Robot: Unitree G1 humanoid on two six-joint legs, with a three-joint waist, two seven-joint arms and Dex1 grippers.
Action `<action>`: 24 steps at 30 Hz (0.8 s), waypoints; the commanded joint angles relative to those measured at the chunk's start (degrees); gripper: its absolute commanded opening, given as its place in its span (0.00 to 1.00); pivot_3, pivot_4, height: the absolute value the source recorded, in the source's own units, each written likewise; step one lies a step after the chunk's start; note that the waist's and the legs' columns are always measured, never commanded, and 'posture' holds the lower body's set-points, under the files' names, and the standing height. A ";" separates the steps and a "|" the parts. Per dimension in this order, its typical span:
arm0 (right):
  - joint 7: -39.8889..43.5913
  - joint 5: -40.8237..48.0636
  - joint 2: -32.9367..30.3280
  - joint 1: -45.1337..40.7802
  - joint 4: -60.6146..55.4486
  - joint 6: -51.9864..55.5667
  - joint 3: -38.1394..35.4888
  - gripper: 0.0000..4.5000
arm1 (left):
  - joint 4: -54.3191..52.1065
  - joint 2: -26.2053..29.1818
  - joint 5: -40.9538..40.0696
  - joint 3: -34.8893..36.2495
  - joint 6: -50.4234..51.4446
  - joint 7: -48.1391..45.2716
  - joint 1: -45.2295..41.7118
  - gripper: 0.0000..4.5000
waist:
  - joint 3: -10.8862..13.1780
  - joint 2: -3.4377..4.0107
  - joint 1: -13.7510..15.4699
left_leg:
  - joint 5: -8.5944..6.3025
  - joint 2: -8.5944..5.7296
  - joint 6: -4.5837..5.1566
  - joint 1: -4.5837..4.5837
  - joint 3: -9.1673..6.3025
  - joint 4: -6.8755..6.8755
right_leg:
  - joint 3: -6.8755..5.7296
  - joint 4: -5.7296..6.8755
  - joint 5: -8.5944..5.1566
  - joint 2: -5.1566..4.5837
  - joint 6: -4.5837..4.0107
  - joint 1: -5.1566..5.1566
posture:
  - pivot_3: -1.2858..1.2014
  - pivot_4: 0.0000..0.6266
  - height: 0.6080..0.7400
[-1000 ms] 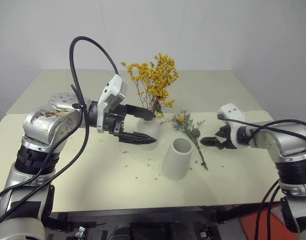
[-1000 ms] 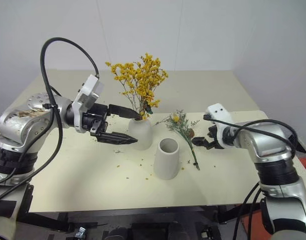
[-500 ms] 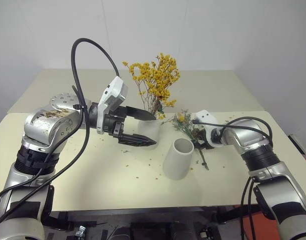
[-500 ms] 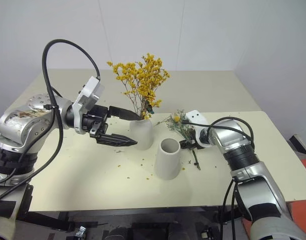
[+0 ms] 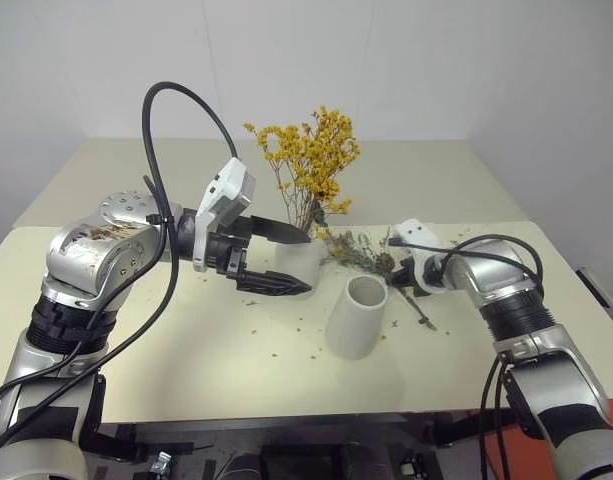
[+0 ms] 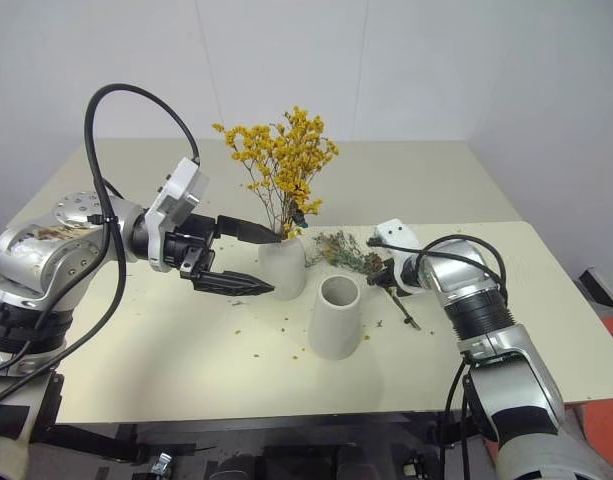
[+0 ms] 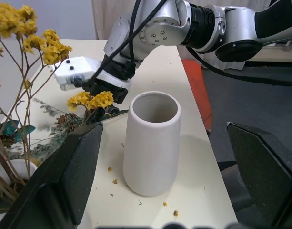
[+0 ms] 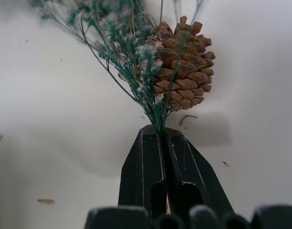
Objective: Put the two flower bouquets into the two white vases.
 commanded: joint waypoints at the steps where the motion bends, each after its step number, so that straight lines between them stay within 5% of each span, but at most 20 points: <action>1: -3.34 1.75 -0.35 0.91 -6.86 2.22 -9.42 0.01 | -1.03 0.53 -0.09 1.15 -0.34 -0.35 -0.70 1.00 | 0.00 0.00 0.03 | 0.00 0.00 0.00 -0.01 0.00 0.00 | 0.00 0.00 0.00 -0.01 0.00 0.00 | 0.52 0.24 1.00; 7: -10.92 3.50 2.34 3.21 -16.48 3.08 -24.24 0.01 | -0.51 0.63 0.11 1.00 -0.49 -0.85 -0.89 1.00 | 0.00 0.00 0.07 | 0.00 0.00 0.00 0.01 -0.01 0.00 | 0.00 0.02 -0.02 0.00 0.03 0.01 | 0.52 0.24 1.00; 13: -15.60 14.88 14.21 7.49 -32.88 -11.96 -45.05 0.01 | 0.13 0.43 0.32 0.69 -0.44 -1.33 -1.44 1.00 | 0.01 0.03 -0.01 | 0.00 0.03 0.00 -0.01 -0.02 -0.04 | 0.00 0.02 -0.07 0.03 0.11 -0.03 | 0.52 0.24 1.00; 19: -10.56 31.87 18.30 11.76 -41.40 -14.45 -47.98 0.01 | 0.12 0.03 -0.11 0.36 0.07 -1.85 -1.72 1.00 | 0.02 0.03 -0.10 | 0.00 0.04 0.00 0.06 -0.01 -0.03 | 0.00 0.04 -0.04 0.02 0.07 0.04 | 0.52 0.24 1.00; 24: -8.76 42.11 18.17 14.95 -45.37 -13.24 -43.16 0.01 | 0.26 -0.10 -0.16 -0.26 0.47 -2.69 -2.15 1.00 | 0.03 0.05 -0.21 | 0.00 0.09 0.00 0.13 0.01 -0.03 | 0.01 0.08 -0.06 0.07 0.05 0.05 | 0.52 0.24 1.00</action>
